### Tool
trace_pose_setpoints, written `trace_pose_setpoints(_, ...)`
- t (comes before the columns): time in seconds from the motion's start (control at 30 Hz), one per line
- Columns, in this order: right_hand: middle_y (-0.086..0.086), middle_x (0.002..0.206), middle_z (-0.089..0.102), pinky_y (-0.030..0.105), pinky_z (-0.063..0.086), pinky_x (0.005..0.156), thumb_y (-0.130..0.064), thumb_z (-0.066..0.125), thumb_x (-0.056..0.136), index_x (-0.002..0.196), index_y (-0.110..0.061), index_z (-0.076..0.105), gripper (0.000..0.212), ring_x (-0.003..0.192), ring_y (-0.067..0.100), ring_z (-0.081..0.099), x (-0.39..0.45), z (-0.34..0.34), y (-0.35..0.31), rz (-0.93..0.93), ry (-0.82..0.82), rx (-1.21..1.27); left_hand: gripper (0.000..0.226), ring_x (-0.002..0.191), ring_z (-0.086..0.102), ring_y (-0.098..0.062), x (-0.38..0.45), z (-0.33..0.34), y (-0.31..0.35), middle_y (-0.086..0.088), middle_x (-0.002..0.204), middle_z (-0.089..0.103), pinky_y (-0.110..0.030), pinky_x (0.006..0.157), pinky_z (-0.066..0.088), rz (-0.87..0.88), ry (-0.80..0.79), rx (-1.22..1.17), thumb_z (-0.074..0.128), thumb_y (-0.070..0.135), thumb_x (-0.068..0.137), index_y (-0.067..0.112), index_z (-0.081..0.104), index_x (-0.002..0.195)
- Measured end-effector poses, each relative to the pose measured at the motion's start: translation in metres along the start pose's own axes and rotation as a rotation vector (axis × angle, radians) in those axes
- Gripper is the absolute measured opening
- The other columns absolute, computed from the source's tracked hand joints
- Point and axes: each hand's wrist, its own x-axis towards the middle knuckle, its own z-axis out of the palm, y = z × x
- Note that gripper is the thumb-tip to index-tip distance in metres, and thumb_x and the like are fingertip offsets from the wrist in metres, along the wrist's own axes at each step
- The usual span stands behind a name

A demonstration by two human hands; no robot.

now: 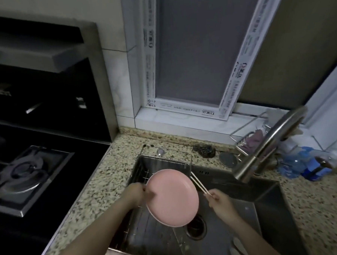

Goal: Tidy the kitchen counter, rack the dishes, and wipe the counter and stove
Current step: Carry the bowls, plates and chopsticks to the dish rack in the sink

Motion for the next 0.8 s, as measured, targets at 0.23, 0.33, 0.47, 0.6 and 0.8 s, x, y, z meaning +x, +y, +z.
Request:
trace_pose_setpoints(0.23,-0.001,0.061,0.053,0.015,0.036,0.054,-0.012,0.053,0.095,0.082,-0.011,0.060,0.014,0.058,0.008,0.049,0.018,0.026,-0.020,0.087,-0.057,-0.001,0.028,0.101,0.062,-0.025,0.033,-0.018,-0.023,-0.007,0.108,0.067,-0.031,0.080,0.047,-0.049,-0.006,0.227,0.048,0.035,0.092,0.016,0.068,0.101)
trace_pose_setpoints(0.33,-0.001,0.063,0.055,0.019,0.037,0.057,-0.014,0.052,0.095,0.084,-0.013,0.061,0.014,0.060,0.008,0.050,0.021,0.031,-0.023,0.106,-0.067,-0.018,0.029,0.107,0.062,-0.025,0.047,-0.016,-0.018,-0.006,0.116,0.065,-0.032,0.086,0.048,-0.048,-0.030,0.299,0.047,0.022,0.091,0.016,0.067,0.112)
trace_pose_setpoints(0.47,-0.002,0.066,0.056,0.020,0.037,0.059,-0.017,0.052,0.095,0.085,-0.016,0.062,0.015,0.063,0.009,0.051,0.027,0.036,-0.021,0.116,-0.060,-0.072,0.031,0.111,0.060,-0.029,0.068,-0.010,-0.014,-0.012,0.120,0.063,-0.036,0.090,0.048,-0.038,-0.070,0.327,0.044,0.013,0.092,0.009,0.064,0.115)
trace_pose_setpoints(0.6,0.000,0.068,0.055,0.021,0.039,0.061,-0.014,0.051,0.095,0.084,-0.014,0.062,0.015,0.065,0.010,0.051,0.034,0.038,-0.019,0.116,-0.058,-0.067,0.032,0.114,0.057,-0.029,0.088,-0.007,-0.013,-0.013,0.124,0.059,-0.037,0.091,0.046,-0.090,-0.046,0.263,0.039,0.009,0.094,0.008,0.059,0.120)
trace_pose_setpoints(0.8,0.001,0.070,0.055,0.025,0.039,0.064,-0.014,0.052,0.095,0.083,-0.016,0.061,0.015,0.067,0.011,0.051,0.042,0.044,-0.016,0.140,-0.049,-0.066,0.036,0.118,0.049,-0.032,0.092,0.026,-0.006,-0.013,0.131,0.043,-0.041,0.092,0.043,0.019,-0.022,0.284,0.038,0.010,0.094,0.007,0.042,0.129)
